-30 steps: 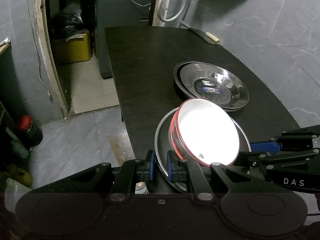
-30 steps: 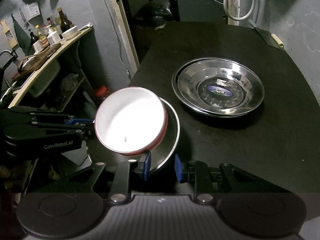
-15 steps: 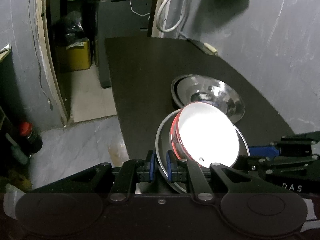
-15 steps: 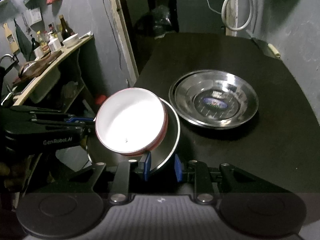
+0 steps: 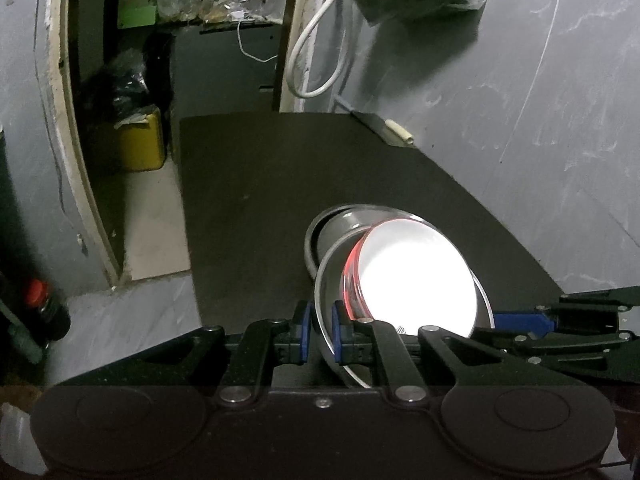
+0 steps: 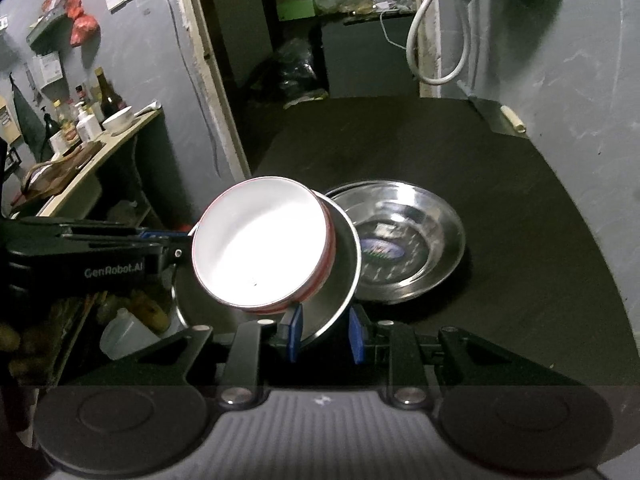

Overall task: Organize plates and bowls
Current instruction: 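Lift the steel bowl with both tools and carry it over the steel plates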

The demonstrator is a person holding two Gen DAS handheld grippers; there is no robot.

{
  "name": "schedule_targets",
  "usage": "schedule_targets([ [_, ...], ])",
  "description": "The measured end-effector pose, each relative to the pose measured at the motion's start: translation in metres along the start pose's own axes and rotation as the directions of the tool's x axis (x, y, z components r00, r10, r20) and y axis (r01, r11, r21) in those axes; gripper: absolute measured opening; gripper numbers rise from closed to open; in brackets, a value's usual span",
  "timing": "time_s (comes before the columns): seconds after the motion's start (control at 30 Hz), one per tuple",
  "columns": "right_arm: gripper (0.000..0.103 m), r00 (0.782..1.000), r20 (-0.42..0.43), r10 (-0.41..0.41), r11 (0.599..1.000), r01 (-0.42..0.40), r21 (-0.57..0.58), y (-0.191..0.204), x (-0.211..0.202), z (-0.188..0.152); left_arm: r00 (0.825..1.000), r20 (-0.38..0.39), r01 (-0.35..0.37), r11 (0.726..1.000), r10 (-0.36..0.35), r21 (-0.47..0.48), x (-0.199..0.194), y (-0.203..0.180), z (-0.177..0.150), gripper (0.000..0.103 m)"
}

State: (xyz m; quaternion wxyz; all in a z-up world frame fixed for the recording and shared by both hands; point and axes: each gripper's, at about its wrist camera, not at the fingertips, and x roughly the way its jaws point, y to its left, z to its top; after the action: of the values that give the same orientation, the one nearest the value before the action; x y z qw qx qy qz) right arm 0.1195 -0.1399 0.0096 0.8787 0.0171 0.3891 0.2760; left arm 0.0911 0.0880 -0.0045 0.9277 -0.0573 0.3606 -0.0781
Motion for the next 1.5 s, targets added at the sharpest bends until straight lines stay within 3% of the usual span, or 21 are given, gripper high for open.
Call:
schedule_targets([
  [0.67,0.028,0.999,-0.038,-0.016,1.0,0.015,-0.025,-0.072,0.038,0.044,1.0,-0.011,0.004,1.0,-0.004,-0.025,0.082,-0.032,0.05,0.009],
  [0.9,0.028,0.996,-0.084,0.002,1.0,-0.004,-0.025,-0.083,0.053,0.044,0.998,-0.052,-0.018,0.999,0.016,-0.043,0.101,-0.033,0.049,0.009],
  [1.3,0.029,0.997,-0.069,0.032,0.998,-0.035,-0.044,-0.081,0.061,0.048,0.995,-0.087,-0.056,0.995,0.049,-0.083,0.107,-0.019,0.04,0.011],
  [1.43,0.034,0.998,-0.059,0.022,0.999,-0.023,-0.027,-0.08,0.059,0.044,0.995,-0.08,-0.064,0.994,0.057,-0.086,0.101,-0.016,0.037,0.024],
  [1.5,0.042,0.999,-0.054,0.01,1.0,-0.01,-0.017,-0.079,0.056,0.042,0.995,-0.079,-0.075,0.994,0.069,-0.085,0.099,-0.015,0.035,0.041],
])
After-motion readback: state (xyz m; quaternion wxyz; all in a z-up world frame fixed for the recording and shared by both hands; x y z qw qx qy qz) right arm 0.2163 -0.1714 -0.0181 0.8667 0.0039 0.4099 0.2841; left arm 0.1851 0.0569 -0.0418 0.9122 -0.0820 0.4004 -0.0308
